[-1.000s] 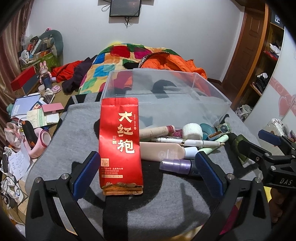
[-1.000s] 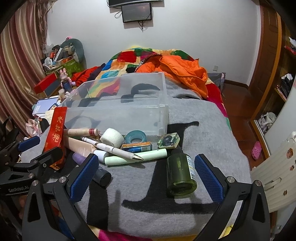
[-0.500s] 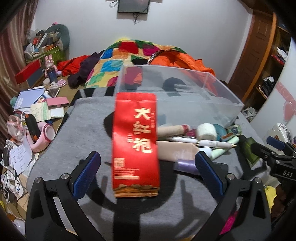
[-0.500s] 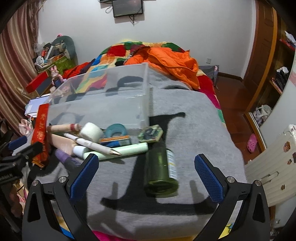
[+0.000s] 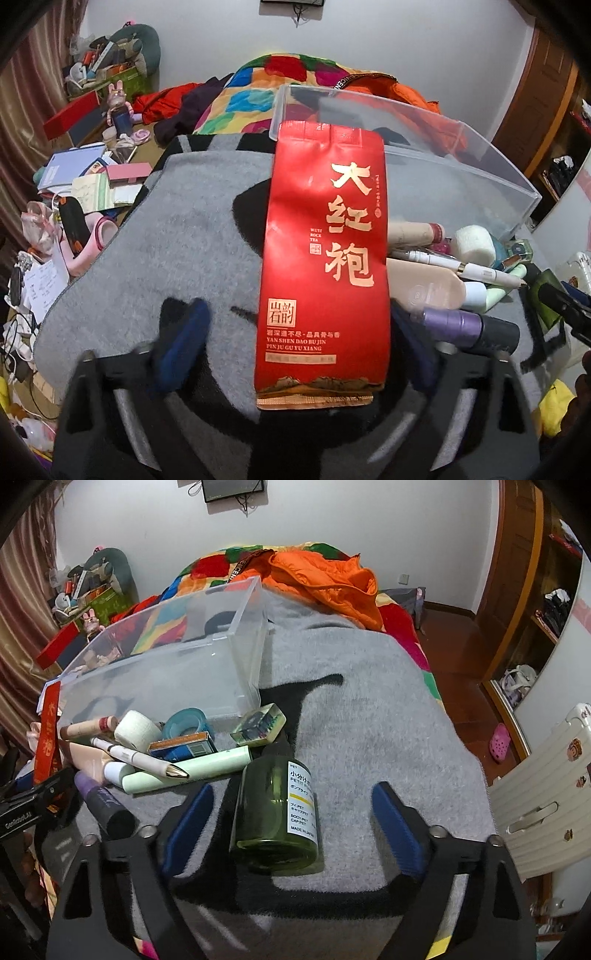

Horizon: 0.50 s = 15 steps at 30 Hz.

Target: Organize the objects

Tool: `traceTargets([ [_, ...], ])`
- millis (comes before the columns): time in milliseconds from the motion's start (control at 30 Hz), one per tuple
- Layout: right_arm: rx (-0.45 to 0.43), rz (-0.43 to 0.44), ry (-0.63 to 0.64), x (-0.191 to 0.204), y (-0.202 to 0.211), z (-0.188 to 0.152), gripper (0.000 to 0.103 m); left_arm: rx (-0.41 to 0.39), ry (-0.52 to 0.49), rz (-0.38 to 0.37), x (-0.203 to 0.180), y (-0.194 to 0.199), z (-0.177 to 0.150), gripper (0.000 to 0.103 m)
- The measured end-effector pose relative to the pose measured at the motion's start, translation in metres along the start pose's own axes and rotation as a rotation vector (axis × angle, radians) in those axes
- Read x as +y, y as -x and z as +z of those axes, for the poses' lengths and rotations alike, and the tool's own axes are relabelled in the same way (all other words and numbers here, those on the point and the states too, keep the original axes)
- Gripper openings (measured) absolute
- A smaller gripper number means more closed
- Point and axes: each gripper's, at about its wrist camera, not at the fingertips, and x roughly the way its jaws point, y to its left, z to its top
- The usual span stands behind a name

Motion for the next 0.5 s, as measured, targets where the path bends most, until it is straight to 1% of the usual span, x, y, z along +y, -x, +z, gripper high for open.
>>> traceTargets([
  [33, 0.002, 0.002, -0.002, -0.001, -0.001, -0.001, 0.068, -0.002, -0.005, 0.004, 0.0, 0.0, 0.0, 0.077],
  [67, 0.007, 0.006, -0.008, -0.002, -0.003, -0.001, 0.065, -0.01, -0.009, 0.008, -0.001, 0.001, 0.0, 0.072],
  [100, 0.01, 0.012, -0.013, -0.003, -0.003, -0.001, 0.059, -0.013, -0.01, 0.004, 0.0, 0.002, 0.001, 0.068],
  [133, 0.016, 0.022, -0.018, -0.003, -0.004, -0.002, 0.052, -0.014, -0.01, -0.002, -0.001, 0.003, 0.001, 0.063],
  [167, 0.021, 0.032, -0.021, -0.004, -0.005, -0.003, 0.049, -0.017, -0.009, -0.008, -0.001, 0.004, 0.0, 0.056],
  [200, 0.024, 0.035, -0.024, -0.005, -0.005, -0.004, 0.042, -0.019, -0.009, -0.009, -0.002, 0.005, -0.001, 0.055],
  [233, 0.026, 0.038, -0.028, -0.005, -0.006, -0.004, 0.038, -0.022, -0.011, -0.003, -0.003, 0.006, -0.001, 0.055],
  [400, -0.006, 0.019, -0.053, -0.011, 0.005, -0.01, 0.038, -0.058, -0.016, 0.032, -0.004, 0.016, -0.003, 0.055],
  [500, -0.046, 0.019, -0.073, -0.016, 0.017, -0.008, 0.038, -0.086, -0.013, 0.031, -0.004, 0.026, 0.0, 0.055],
])
